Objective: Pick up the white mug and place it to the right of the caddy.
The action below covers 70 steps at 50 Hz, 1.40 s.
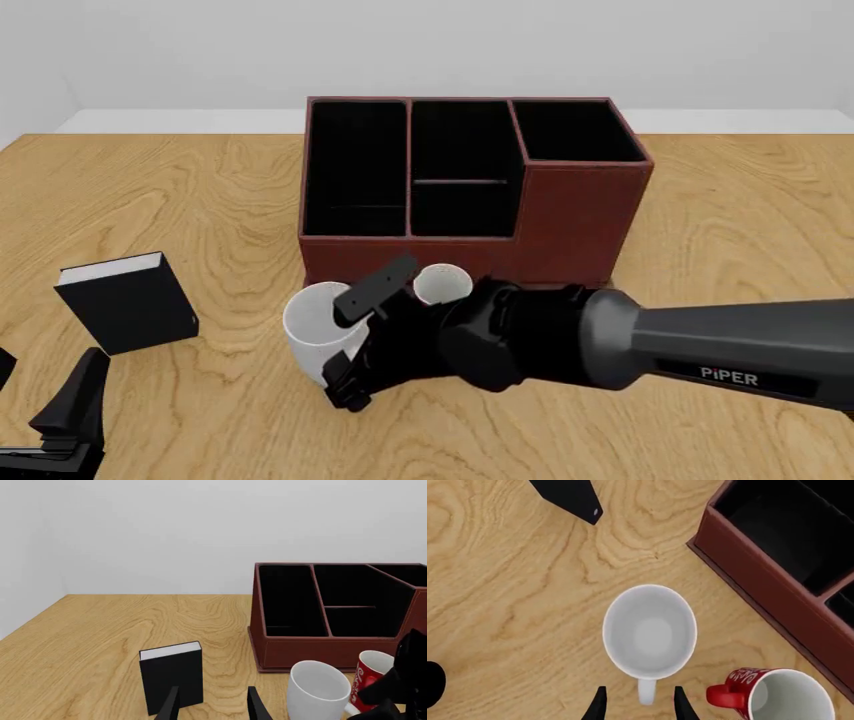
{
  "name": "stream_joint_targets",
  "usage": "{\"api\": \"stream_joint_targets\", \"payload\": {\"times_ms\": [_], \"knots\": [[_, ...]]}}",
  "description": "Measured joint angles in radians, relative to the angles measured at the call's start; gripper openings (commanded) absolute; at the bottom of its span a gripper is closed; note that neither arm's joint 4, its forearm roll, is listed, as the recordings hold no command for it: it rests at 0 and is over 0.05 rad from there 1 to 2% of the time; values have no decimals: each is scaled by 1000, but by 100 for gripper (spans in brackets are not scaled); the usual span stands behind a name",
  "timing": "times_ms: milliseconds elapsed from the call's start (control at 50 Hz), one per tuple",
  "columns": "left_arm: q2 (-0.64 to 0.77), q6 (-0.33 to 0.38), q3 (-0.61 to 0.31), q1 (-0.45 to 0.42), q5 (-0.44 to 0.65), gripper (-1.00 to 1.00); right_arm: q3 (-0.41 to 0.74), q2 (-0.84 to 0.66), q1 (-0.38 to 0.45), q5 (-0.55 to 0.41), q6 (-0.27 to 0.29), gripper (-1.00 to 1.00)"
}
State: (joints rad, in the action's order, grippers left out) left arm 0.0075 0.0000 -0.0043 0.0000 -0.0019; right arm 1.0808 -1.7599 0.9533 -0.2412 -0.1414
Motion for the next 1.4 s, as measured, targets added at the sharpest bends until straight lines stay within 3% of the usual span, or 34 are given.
{"api": "stream_joint_targets", "payload": {"times_ms": [900, 920, 1400], "knots": [[0, 0, 0, 0, 0, 100, -6, -56, 9, 30, -37, 100], [0, 0, 0, 0, 0, 100, -6, -56, 8, 31, -37, -100], [0, 0, 0, 0, 0, 100, -12, -51, 4, 31, -15, -100]]}}
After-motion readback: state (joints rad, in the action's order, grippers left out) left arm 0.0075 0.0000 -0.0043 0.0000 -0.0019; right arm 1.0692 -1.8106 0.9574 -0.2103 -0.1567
